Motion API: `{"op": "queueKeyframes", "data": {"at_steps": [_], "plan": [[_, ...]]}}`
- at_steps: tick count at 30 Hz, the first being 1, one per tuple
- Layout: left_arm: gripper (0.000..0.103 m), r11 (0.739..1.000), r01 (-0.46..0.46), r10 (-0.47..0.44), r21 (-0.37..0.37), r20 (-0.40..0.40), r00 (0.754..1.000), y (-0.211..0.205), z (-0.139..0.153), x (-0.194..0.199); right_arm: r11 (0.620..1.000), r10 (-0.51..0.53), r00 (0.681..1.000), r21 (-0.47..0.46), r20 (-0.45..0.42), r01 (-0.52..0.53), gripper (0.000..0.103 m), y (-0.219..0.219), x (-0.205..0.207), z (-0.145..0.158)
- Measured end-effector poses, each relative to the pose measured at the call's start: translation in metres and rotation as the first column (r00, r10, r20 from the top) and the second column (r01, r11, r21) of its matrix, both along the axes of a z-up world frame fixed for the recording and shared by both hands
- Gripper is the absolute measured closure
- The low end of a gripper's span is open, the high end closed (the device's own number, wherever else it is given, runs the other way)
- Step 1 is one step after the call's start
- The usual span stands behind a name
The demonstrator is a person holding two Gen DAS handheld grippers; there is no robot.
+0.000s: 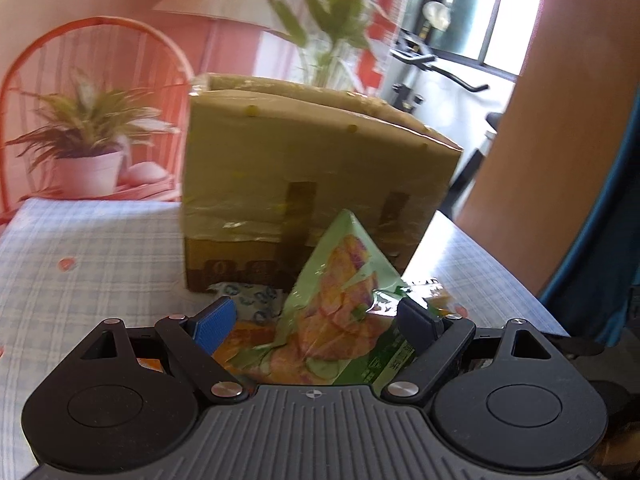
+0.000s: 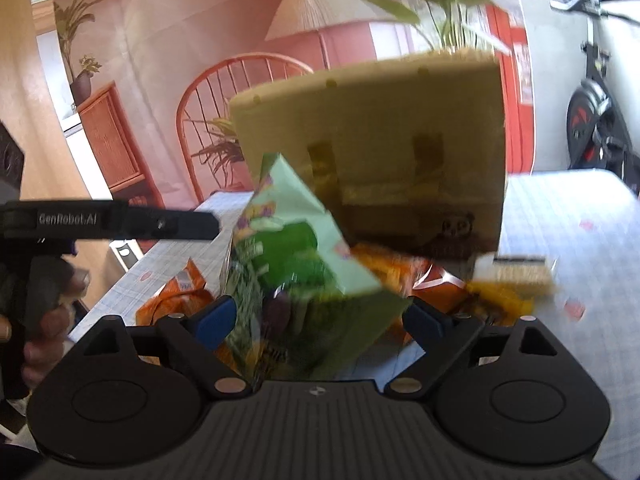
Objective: Organize snacks
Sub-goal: 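Grasp the green vegetable-print bag with the left gripper while the right grasps another green bag, then lift both green bags and carry them over the box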
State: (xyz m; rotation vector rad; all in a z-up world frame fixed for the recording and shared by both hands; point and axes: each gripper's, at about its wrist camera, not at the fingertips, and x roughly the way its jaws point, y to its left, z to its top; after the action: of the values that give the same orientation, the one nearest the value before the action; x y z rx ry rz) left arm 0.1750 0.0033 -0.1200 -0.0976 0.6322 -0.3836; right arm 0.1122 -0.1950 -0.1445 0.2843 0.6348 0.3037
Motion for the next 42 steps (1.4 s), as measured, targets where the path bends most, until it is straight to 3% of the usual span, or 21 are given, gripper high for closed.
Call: {"op": "queueKeyframes", "data": {"at_steps": [2, 4, 8, 14, 33, 38, 42], "plan": [[0.014, 1.000, 0.024, -0.024, -0.008, 0.010, 1.000, -0.001, -0.001, 0.004, 1.000, 0.010, 1.000, 0.015, -0.012, -0.010, 0.012, 0.001, 0.000, -0.004], [0.014, 0.999, 0.050, -0.050, -0.022, 0.006, 0.999, -0.001, -0.002, 0.013, 0.999, 0.019, 1.000, 0.033, -0.018, -0.019, 0.026, 0.001, 0.000, -0.006], [0.014, 0.994, 0.098, -0.099, -0.044, -0.012, 0.995, -0.001, -0.006, 0.029, 0.998, 0.023, 0.999, 0.057, -0.027, -0.021, 0.035, -0.006, 0.003, -0.009], [0.014, 0.973, 0.162, -0.174, -0.161, -0.061, 0.983, 0.007, -0.022, 0.055, 0.998, 0.013, 1.000, 0.059, -0.028, -0.012, 0.037, -0.011, 0.003, -0.011], [0.009, 0.942, 0.275, -0.297, -0.194, -0.094, 0.950, -0.013, -0.052, 0.073, 0.998, -0.013, 0.999, 0.063, -0.051, 0.016, 0.039, -0.012, 0.010, -0.014], [0.029, 0.949, 0.268, -0.275, -0.167, -0.024, 0.961, -0.013, -0.046, 0.059, 0.993, -0.034, 0.997, 0.106, -0.064, 0.041, 0.040, -0.013, 0.009, -0.013], [0.034, 0.949, 0.258, -0.265, -0.179, -0.016, 0.964, -0.011, -0.038, 0.054, 0.995, -0.031, 0.998, 0.094, -0.050, 0.036, 0.040, -0.010, 0.009, -0.007]]}}
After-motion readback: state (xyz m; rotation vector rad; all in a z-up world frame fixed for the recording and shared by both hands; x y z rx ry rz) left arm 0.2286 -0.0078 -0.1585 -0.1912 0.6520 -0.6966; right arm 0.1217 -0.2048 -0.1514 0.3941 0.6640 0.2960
